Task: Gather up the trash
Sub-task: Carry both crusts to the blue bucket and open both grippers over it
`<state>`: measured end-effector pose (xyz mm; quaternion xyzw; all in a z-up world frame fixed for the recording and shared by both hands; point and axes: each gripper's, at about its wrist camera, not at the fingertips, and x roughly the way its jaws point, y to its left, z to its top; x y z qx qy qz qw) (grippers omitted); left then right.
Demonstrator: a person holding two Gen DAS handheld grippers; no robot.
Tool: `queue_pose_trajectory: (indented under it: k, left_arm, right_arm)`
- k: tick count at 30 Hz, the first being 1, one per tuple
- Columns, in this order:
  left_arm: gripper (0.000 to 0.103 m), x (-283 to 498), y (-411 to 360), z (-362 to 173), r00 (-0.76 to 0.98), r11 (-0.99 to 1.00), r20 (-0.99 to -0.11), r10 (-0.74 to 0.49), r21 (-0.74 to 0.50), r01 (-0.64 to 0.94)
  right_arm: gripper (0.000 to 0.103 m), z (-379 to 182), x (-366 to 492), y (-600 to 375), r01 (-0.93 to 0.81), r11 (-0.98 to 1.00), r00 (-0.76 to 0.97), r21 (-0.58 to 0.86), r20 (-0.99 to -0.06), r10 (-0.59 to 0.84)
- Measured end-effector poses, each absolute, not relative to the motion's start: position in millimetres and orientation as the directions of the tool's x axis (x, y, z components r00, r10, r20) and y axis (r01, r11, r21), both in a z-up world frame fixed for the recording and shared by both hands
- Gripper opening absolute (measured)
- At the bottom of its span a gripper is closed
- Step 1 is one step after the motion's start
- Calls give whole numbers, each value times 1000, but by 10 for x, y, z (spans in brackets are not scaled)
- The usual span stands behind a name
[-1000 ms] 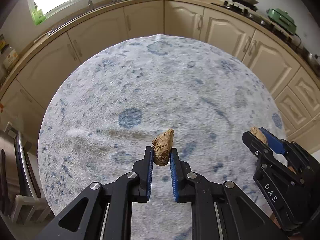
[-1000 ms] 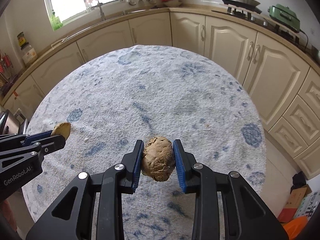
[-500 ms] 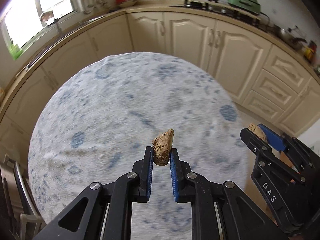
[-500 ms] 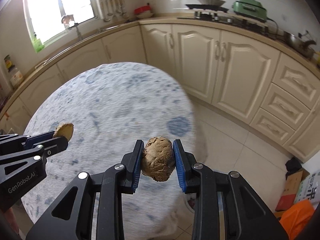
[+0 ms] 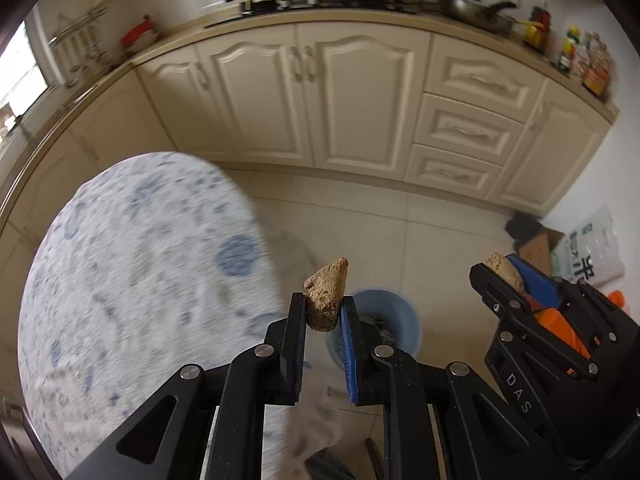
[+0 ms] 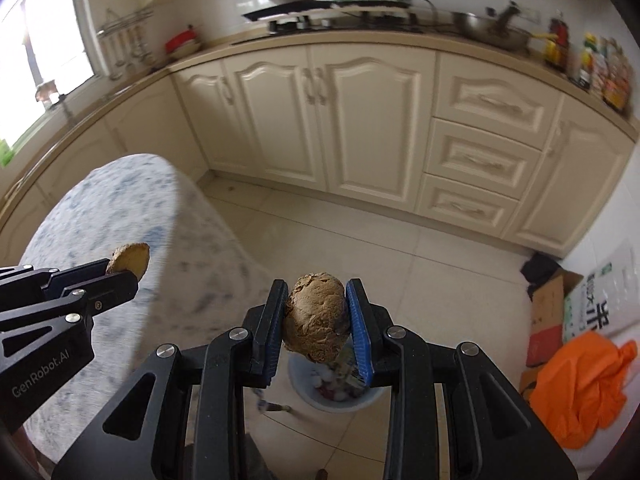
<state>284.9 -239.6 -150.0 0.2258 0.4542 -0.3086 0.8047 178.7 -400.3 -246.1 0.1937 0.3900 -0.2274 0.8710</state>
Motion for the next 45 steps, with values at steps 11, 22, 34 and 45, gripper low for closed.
queue_pose_trajectory:
  k: [11,22,34,45]
  left_arm:
    - [14,2834,-3222,-1930,314,616,-898,-309,63,785]
    - [45,2979,-3413,-2116,307,655,-920,-244,77,751]
    - [51,2931,-3083,-2006,345,715,-912,-223,87,693]
    - [53,2956,-2787,-1926,352,755,-913,-205,81,651]
  right_arm:
    - [30,-2736,1368,-4562,667,728,507,159,-813,-287]
    - [30,-2894,1349,-4569,669,726,484,161,-836,-260]
    - [35,-2890,1692,-4385,601,777,503,187,-844,-186]
    - [80,-2977,1843,-4278,598,780,484,186,-859,-166]
